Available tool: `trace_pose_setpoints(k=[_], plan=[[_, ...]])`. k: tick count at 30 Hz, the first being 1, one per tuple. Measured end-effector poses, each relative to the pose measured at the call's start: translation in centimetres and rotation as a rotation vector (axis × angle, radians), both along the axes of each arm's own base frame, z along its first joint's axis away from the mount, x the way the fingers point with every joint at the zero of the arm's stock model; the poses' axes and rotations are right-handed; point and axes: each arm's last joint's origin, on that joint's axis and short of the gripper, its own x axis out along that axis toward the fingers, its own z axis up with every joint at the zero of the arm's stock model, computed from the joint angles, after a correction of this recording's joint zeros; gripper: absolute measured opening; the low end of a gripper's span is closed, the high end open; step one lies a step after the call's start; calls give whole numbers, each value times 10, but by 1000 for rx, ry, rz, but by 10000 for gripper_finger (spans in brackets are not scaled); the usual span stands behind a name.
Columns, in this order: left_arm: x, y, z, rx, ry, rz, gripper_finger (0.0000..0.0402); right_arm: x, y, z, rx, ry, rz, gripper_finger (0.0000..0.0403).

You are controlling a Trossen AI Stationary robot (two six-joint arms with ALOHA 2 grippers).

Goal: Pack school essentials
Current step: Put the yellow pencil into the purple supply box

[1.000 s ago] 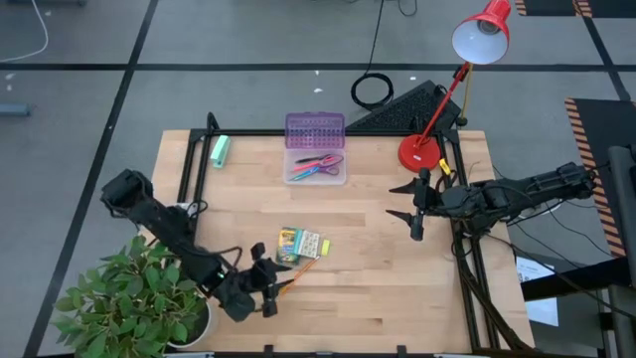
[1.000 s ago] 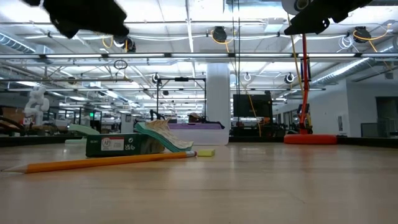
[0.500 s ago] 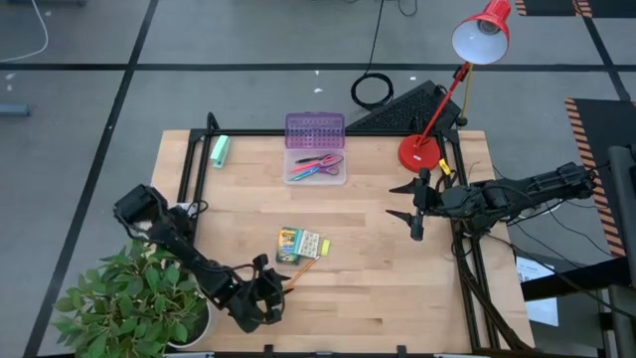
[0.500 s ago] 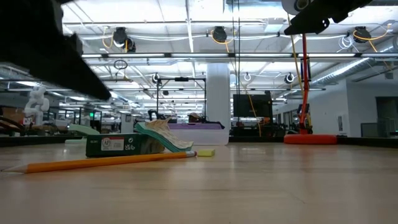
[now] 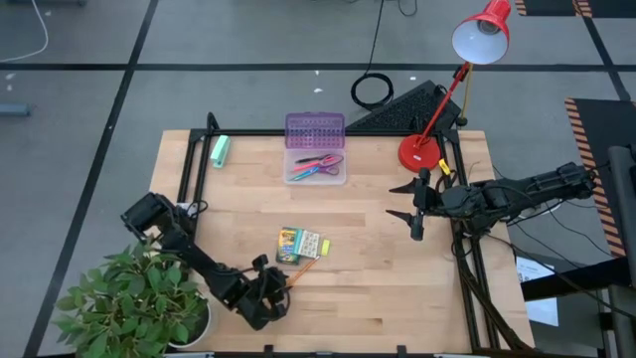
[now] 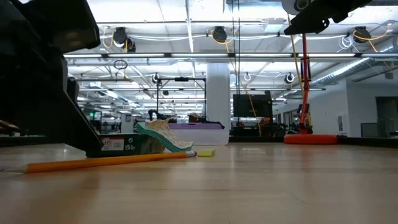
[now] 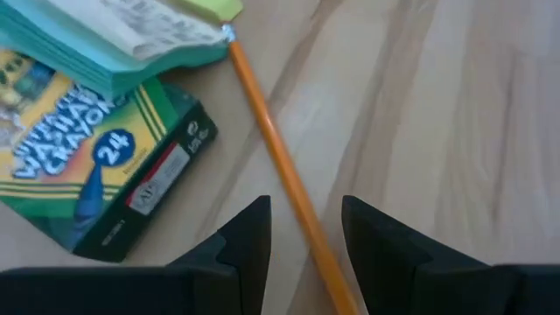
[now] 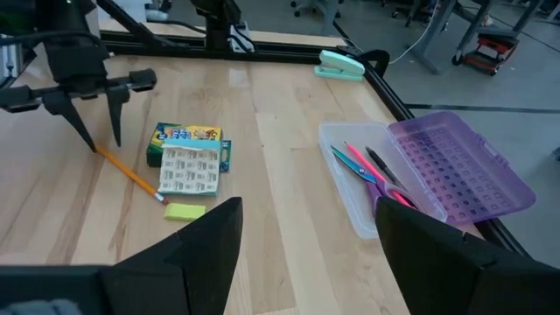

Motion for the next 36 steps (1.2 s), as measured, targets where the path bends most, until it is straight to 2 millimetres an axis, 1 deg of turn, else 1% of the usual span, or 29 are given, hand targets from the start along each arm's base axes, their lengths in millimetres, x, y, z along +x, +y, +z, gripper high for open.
trace_pose_setpoints(k=[3,12,18,21,24,30,36], plan=[[1,3,-1,-22,29,5,146,0,0,0,0,0,0,256],[1,3,-2,-36,42,-2,146,0,0,0,-1,1,1,256],[2,2,-11,-29,60,7,145,0,0,0,-3,1,2,256],[2,2,-13,-29,57,20,144,0,0,0,-3,1,2,256],[2,3,-13,-20,57,16,128,0,0,0,-3,1,2,256],[3,3,-14,-5,62,4,78,0,0,0,-3,2,2,256],[3,3,-14,2,65,-6,50,0,0,0,-3,1,2,256]])
